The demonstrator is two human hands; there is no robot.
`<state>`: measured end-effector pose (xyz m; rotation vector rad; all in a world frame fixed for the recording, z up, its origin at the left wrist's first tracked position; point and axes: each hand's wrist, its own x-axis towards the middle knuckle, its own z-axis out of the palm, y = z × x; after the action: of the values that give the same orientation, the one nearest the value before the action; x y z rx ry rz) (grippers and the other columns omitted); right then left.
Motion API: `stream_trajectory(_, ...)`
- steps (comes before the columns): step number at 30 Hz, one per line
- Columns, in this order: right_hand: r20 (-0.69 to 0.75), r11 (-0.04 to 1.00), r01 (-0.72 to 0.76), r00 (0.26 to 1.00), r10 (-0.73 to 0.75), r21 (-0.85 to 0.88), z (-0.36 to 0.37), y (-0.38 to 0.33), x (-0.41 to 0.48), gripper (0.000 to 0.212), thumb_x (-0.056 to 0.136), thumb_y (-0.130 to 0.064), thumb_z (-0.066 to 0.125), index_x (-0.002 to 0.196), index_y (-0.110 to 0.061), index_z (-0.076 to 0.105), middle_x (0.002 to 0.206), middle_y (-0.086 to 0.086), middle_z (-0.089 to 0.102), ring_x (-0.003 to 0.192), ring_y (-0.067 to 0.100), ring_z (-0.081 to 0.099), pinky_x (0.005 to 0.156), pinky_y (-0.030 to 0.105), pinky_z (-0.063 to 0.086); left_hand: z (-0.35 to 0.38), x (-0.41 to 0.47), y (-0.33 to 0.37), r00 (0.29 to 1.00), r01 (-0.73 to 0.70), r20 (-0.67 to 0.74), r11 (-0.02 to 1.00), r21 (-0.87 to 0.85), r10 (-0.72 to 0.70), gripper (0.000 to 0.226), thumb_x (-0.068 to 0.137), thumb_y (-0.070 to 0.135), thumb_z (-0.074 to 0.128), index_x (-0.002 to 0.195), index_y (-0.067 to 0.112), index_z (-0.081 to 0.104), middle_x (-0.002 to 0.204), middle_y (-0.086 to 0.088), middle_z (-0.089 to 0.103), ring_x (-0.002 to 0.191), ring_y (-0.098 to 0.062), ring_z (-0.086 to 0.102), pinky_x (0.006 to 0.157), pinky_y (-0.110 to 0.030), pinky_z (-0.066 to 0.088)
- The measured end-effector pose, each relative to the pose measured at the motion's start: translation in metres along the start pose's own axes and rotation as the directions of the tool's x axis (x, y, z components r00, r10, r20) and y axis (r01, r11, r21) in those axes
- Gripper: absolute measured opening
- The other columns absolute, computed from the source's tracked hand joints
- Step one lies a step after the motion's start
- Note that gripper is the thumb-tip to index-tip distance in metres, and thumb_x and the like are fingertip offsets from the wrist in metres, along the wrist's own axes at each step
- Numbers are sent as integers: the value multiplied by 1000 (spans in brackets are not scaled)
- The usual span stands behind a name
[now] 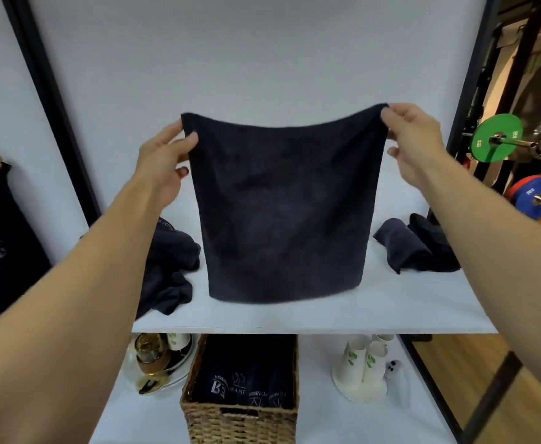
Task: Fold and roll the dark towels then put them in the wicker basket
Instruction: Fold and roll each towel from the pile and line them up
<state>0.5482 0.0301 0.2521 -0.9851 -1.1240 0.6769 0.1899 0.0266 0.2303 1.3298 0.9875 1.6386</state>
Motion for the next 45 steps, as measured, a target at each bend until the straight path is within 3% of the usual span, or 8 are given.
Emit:
stream_trajectory(6,195,967,-86,980,39,241,-7,-25,6,36,92,-5,59,119,-28,63,112,-5,72,93,12,69,77,29,55,6,4,33,990,-115,-69,991,66,119,18,83,7,71,99,16,72,82,4,72,66,-8,61,63,-23,37)
stream_trajectory(11,257,980,-166,957,133,110,5,-12,-5,40,85,9,62,120,-12,64,101,7,72,79,18,61,67,24,49,15,-1,40,985,-139,-101,990,-4,138,14,81,3,73,90,12,68,79,-3,67,65,-13,58,66,-25,48)
stream_trajectory(19,116,994,-108,987,107,7,-11,-17,3,30,89,8,55,109,-9,68,89,6,68,73,17,65,77,31,59,-18,2,53,953,-101,-260,972,211,156,16,84,2,68,83,17,68,86,-9,68,67,-16,66,78,-33,60)
stream_trajectory(23,107,997,-68,992,73,-48,-12,-26,10,24,92,7,52,103,-8,67,88,7,67,69,14,67,71,27,58,-21,3,57,973,-47,-204,961,274,105,17,88,2,65,84,18,70,86,-7,67,71,-15,67,77,-26,59)
stream_trajectory(30,66,961,-137,990,125,242,-13,-27,26,28,86,13,48,100,0,68,89,12,62,76,18,63,72,26,57,-18,10,60,987,108,-133,989,98,-94,18,89,1,63,94,14,74,89,-3,70,75,-12,65,74,-25,54)
stream_trajectory(35,68,909,-134,991,117,395,-14,-23,28,24,83,14,52,95,4,70,90,16,69,79,21,71,79,28,57,-13,7,63,995,71,-83,991,109,-62,29,79,-11,68,101,8,73,94,-7,69,76,-14,68,70,-21,53)
stream_trajectory(40,142,993,31,990,-15,-112,-11,-11,25,29,76,8,74,100,-7,73,99,6,71,90,13,70,81,15,53,-8,14,55,994,-38,-77,908,417,77,34,77,-10,72,107,6,72,91,-1,64,90,-12,65,73,-16,55)
stream_trajectory(45,222,694,320,948,-230,-645,-3,3,40,25,81,-2,70,103,-13,75,92,0,68,83,9,60,71,7,41,-3,37,39,979,-116,-11,607,786,202,22,87,4,69,108,6,72,74,-2,57,73,-14,54,83,-25,48)
